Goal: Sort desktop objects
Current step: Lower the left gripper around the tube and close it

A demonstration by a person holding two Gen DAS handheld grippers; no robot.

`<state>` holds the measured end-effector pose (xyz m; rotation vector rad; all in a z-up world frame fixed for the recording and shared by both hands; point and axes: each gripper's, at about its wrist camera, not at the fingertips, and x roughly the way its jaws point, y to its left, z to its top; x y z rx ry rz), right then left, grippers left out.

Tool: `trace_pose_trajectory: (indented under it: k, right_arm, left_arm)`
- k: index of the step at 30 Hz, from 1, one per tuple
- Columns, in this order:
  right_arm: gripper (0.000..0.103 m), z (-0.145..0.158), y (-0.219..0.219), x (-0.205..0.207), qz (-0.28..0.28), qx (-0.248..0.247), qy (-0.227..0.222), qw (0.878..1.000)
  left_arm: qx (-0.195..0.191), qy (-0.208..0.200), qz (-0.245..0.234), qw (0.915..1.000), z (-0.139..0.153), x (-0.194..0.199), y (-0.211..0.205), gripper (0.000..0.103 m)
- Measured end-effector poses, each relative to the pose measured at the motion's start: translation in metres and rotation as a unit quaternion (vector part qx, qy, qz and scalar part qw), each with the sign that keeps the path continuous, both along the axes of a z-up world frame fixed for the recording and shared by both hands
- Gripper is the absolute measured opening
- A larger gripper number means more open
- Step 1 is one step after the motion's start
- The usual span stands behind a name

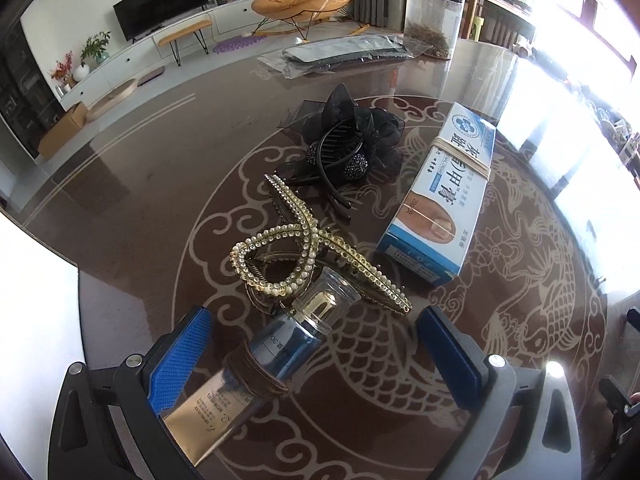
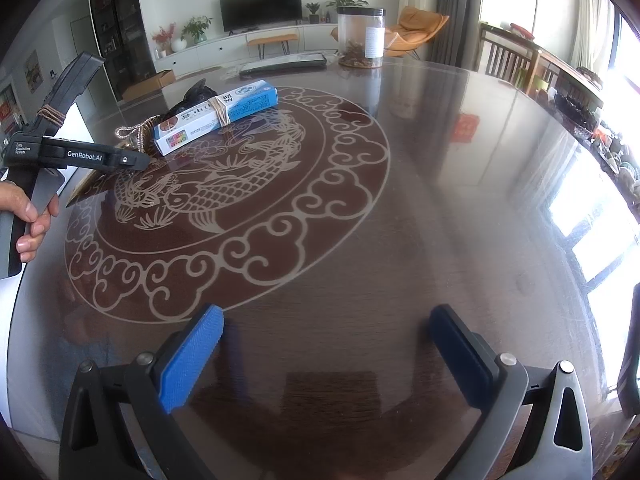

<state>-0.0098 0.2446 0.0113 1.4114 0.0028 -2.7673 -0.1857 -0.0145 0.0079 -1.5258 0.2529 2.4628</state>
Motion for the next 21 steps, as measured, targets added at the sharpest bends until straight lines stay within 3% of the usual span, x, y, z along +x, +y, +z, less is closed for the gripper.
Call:
trace_pose_trajectory:
  k: [12,21]
  right_arm:
    - [0.103,0.0,0.0,0.0,0.0,0.0,0.0,1.0]
    - [0.103,0.0,-0.001,0.0,0.0,-0.001,0.0,1.0]
  left_arm:
    - [0.015,0.021,0.024,0.9994,-0.002,0.008,-0.006,0.103]
    - [0.009,0.001,0.022,0.9997,-0.002,0.003,-0.004,0.103]
